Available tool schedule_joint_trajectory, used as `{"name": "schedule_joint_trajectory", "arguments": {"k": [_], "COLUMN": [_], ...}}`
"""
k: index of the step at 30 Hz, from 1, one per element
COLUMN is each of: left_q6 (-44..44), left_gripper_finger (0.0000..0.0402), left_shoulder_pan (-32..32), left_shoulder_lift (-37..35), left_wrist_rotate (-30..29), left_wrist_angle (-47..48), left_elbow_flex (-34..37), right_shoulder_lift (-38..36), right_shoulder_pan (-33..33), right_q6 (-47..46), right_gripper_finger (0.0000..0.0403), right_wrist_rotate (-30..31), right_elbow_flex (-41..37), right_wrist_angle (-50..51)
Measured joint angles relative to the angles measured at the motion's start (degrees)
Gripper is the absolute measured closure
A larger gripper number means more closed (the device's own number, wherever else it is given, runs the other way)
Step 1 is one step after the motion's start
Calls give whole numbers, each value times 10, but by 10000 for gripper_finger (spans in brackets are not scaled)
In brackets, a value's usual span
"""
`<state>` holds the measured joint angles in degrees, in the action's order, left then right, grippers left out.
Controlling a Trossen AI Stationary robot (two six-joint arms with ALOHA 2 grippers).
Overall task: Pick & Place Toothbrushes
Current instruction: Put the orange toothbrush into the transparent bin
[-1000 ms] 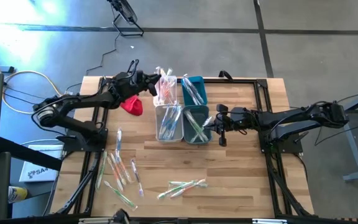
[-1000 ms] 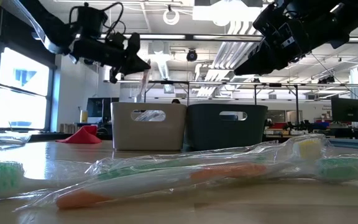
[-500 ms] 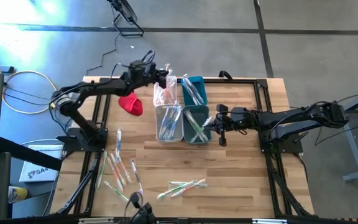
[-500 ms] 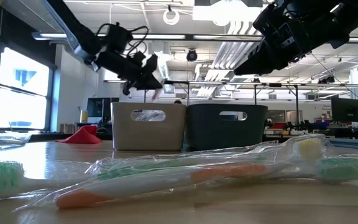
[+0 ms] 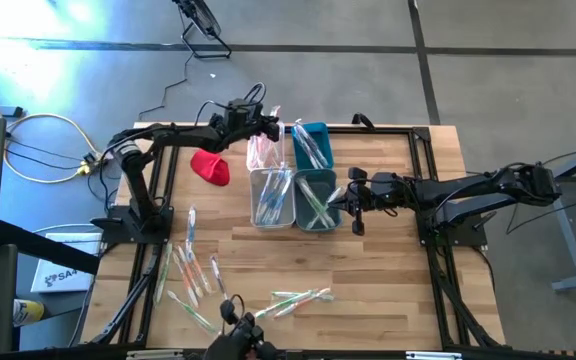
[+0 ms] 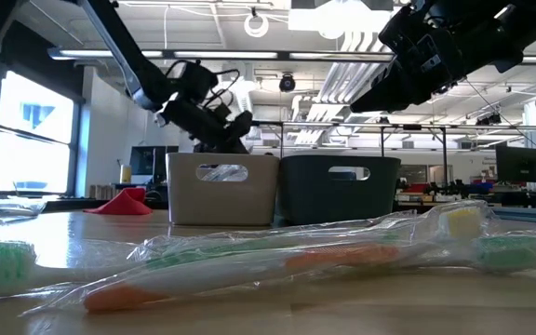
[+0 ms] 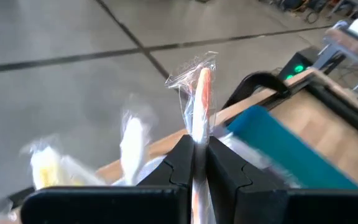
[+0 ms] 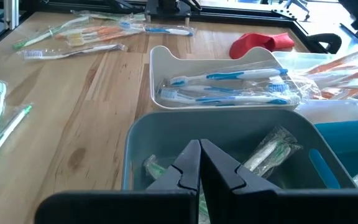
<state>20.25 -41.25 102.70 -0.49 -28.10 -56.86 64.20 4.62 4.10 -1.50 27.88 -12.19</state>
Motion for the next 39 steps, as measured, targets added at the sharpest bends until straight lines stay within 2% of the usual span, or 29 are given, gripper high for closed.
{"name": "schedule_joint_trajectory", "arguments": {"k": [11, 17, 25, 28, 39], "left_q6": [13, 10, 10, 10, 10], "left_gripper_finger": [378, 338, 249, 227, 214], "left_shoulder_pan": [0, 0, 0, 0, 0], "left_shoulder_lift": [34, 34, 34, 34, 34], "left_wrist_rotate": [-10, -17, -17, -17, -17], "left_wrist_angle": [-1, -1, 0, 0, 0], "left_elbow_flex": [0, 0, 0, 0, 0], "right_shoulder_lift": [0, 0, 0, 0, 0], "right_shoulder_pan": [0, 0, 0, 0, 0], "right_q6": [0, 0, 0, 0, 0], "right_gripper_finger": [401, 401, 401, 401, 401], "right_wrist_rotate": [0, 0, 1, 1, 1], "right_elbow_flex": [0, 0, 0, 0, 0], "right_wrist_angle": [0, 0, 0, 0, 0]}}
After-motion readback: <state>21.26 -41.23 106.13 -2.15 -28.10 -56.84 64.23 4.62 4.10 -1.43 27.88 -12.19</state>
